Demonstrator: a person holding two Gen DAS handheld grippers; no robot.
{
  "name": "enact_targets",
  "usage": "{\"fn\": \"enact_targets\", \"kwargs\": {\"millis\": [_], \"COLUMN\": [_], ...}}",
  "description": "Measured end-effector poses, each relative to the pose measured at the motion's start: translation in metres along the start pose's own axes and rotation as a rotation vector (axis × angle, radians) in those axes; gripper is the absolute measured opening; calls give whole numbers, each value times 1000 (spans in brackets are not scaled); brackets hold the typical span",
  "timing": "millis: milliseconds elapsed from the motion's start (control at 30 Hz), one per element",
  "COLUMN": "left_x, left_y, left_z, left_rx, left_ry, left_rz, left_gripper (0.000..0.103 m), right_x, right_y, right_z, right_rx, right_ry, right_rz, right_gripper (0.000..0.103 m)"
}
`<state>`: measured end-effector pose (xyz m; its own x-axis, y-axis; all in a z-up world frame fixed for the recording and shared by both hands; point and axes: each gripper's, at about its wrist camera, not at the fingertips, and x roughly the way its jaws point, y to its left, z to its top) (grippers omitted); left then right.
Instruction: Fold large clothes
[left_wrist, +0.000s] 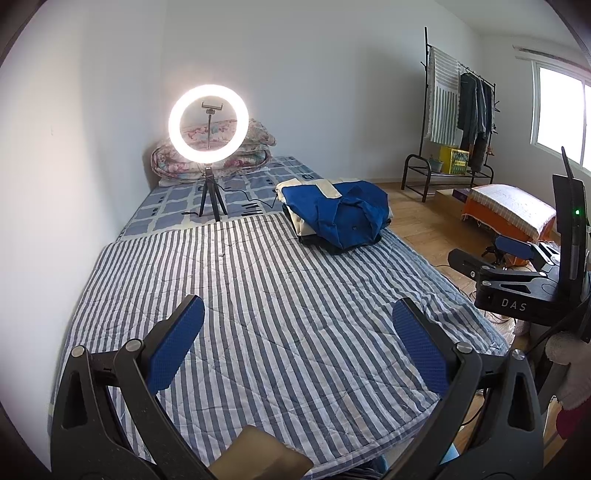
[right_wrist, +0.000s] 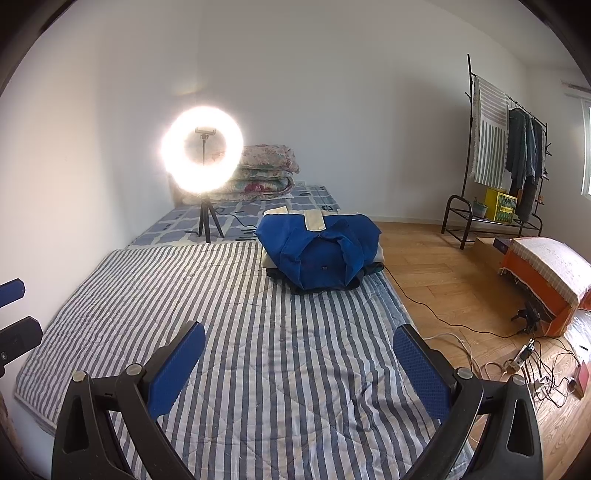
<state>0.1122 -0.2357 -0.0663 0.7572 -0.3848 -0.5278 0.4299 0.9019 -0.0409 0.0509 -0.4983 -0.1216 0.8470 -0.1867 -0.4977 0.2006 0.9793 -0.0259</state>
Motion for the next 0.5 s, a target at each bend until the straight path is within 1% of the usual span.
{"fn": "enact_targets", "kwargs": {"millis": [500], "left_x": [-2], "left_y": [2], "left_z": [0], "left_rx": [7], "left_ry": [-4], "left_rz": [6], "left_gripper": [103], "right_x": [1], "right_y": [1], "right_z": [-3], "right_rx": [-1], "right_ry": [6], "right_rz": [2], "right_gripper": [103]}}
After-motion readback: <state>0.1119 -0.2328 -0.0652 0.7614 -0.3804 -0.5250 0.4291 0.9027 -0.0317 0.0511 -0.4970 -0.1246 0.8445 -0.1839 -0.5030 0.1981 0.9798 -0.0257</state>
